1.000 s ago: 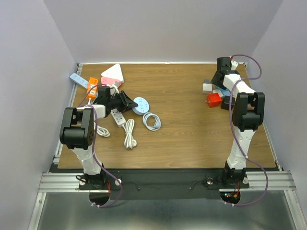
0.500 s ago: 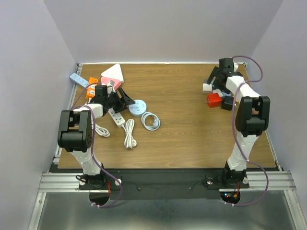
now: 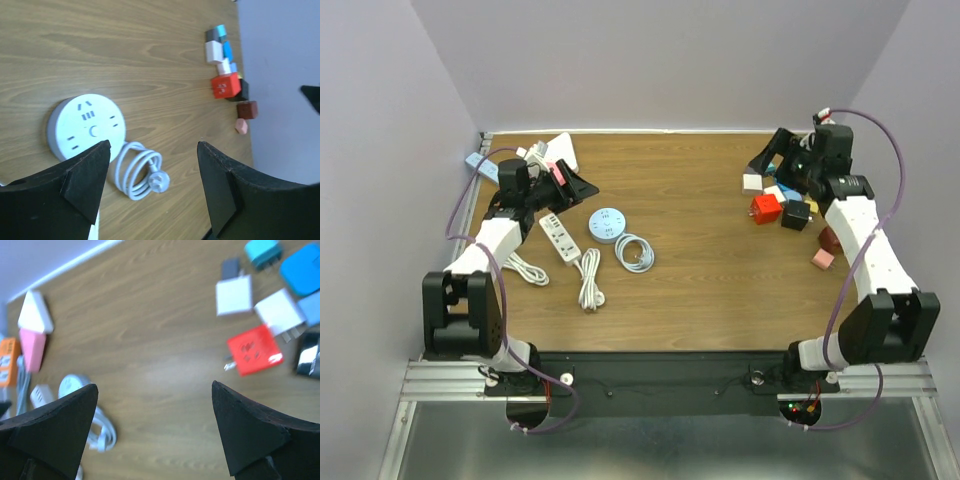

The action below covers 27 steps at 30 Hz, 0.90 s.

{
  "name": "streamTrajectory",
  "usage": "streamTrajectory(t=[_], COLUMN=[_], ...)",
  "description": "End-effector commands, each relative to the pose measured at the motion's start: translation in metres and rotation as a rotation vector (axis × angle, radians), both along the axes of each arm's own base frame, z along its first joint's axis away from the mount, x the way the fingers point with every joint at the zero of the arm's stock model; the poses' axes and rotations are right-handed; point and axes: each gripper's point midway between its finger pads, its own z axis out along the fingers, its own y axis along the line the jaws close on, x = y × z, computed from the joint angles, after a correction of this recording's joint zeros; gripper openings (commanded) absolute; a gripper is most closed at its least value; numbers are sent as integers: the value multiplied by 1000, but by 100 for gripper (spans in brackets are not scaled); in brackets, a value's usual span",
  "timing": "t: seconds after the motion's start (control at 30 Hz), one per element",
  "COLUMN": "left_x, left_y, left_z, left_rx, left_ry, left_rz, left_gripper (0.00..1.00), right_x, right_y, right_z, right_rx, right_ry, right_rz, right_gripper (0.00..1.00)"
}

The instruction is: Pull the plug off the socket

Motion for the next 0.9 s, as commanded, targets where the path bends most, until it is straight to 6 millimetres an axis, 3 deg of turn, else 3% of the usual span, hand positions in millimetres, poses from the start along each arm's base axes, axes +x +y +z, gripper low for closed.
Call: streamTrajectory(t=[0.0, 0.03, 0.13, 0.17, 0.3, 0.33, 0.63, 0.87], left_x=[-16, -20, -33, -41, -58, -62, -91, -93], left_y=[-7, -7, -4, -3, 5, 7, 18, 15], left_z=[80, 88, 114, 128, 154, 155, 174, 172], left_rx=[-22, -20, 5, 12, 35, 39, 32, 1], left_ry=[-214, -238, -327, -372, -464, -472, -539, -512], left_rz=[-73, -77, -67, -64, -7, 6, 91, 81], left_gripper=[81, 81, 81, 81, 80, 81, 84, 83], right_x=[-38, -48, -81, -87, -108, -116, -162, -175], right_y=[34, 38, 40, 39, 30, 25, 21, 22], right_z=[17, 11, 43, 48, 61, 70, 78, 90], right_rx=[131, 145, 146, 143, 121, 112, 138, 130], right_ry=[-26, -15, -120, -140, -208, -244, -341, -383], right_rz=[152, 166, 185, 184, 132, 101, 58, 73], right_gripper=[100, 100, 100, 100, 100, 100, 100, 100])
